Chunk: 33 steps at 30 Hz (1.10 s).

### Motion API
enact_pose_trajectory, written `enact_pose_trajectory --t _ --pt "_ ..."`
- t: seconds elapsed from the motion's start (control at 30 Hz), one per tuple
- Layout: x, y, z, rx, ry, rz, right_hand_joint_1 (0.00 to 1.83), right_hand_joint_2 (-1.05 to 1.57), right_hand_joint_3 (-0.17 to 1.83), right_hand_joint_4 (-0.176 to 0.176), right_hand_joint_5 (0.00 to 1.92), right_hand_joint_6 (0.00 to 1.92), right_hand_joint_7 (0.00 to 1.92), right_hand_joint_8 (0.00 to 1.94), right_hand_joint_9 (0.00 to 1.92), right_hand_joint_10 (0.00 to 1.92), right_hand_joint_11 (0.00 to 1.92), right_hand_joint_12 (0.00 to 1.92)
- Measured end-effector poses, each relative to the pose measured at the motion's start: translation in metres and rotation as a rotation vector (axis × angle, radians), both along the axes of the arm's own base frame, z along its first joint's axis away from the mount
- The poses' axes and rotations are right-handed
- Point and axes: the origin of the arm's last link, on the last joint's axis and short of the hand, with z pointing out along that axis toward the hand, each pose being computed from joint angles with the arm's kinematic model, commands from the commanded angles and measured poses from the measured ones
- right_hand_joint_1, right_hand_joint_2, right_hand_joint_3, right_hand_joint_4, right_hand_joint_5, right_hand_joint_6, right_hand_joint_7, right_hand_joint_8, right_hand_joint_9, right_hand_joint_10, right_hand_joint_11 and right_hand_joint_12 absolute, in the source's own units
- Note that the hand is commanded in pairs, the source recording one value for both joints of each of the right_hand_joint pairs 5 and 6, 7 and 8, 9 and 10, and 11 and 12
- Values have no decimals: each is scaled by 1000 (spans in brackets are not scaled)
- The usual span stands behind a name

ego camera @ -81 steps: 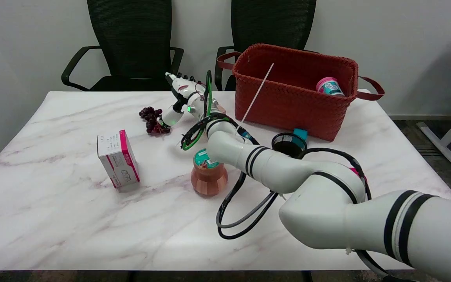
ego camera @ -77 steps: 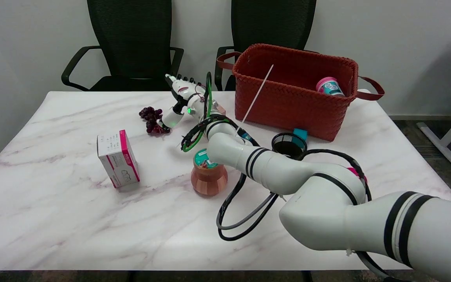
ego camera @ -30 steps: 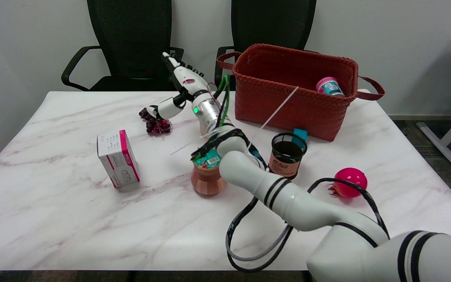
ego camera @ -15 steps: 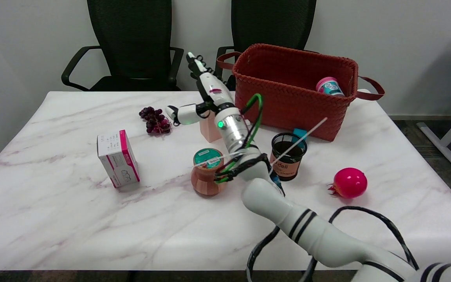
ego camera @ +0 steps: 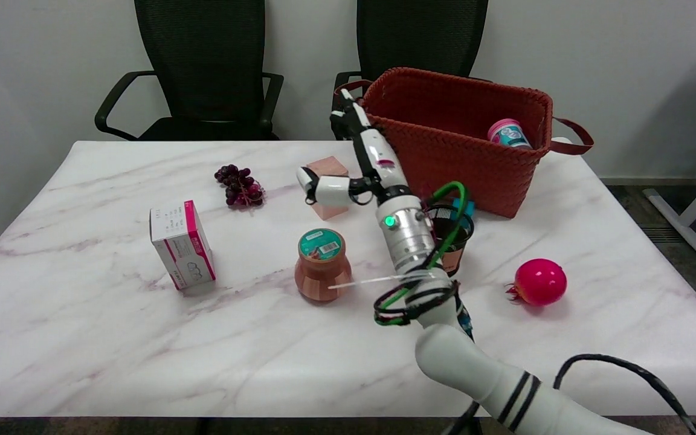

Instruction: Pick up the wooden mortar.

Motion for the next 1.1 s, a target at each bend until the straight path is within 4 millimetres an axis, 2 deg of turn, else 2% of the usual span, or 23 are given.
enact_pose_trajectory --t 0.33,0.47,0.5,0.63,0.77,1.1 --pt "-8 39 10 -8 -94 47 1066 462 870 0 84 84 306 306 402 402 316 316" --pt "-11 52 10 -1 -124 60 1096 301 834 0 4 4 305 305 400 400 282 282" --pt "-12 55 10 1 -130 63 1110 216 768 0 0 0 278 278 317 317 190 190" --pt "-17 67 10 15 -158 67 1110 132 502 0 0 0 166 166 168 168 19 19" --pt "-22 78 10 38 -186 65 1105 118 331 0 0 0 0 0 37 37 0 0" --pt "-35 96 8 104 -228 32 1089 93 256 0 0 0 0 0 0 0 0 0"
